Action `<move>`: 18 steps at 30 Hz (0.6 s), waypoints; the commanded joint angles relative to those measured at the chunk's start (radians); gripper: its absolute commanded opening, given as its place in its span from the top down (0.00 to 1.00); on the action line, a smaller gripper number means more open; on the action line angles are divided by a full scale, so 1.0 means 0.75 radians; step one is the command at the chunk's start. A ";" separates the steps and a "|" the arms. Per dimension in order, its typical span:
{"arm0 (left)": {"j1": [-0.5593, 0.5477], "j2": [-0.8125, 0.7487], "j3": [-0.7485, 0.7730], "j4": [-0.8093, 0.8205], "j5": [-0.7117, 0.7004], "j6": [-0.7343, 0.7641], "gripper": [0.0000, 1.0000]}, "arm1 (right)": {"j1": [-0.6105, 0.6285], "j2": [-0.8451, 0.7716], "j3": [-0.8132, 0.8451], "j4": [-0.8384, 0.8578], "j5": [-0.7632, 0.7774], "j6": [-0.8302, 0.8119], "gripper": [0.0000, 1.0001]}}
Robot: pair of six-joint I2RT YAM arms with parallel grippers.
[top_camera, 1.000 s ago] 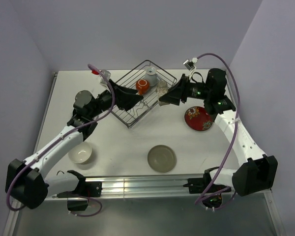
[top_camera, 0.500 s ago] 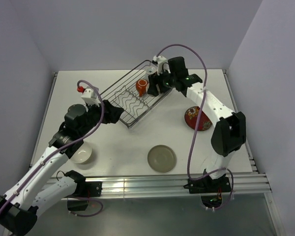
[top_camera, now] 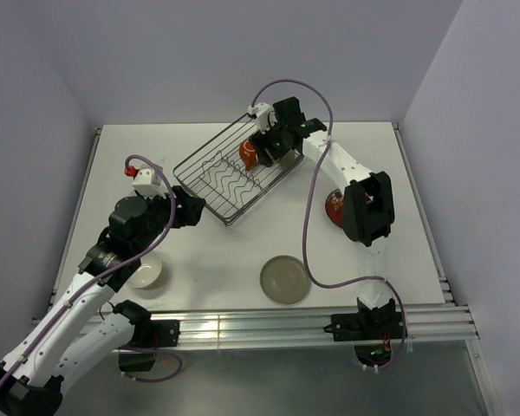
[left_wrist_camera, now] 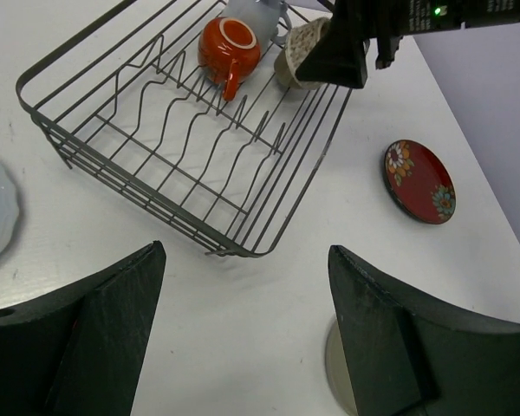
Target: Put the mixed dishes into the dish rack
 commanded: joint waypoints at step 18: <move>0.003 -0.034 -0.038 -0.026 -0.063 -0.037 0.18 | 0.008 0.281 0.214 -0.170 0.058 -0.192 0.99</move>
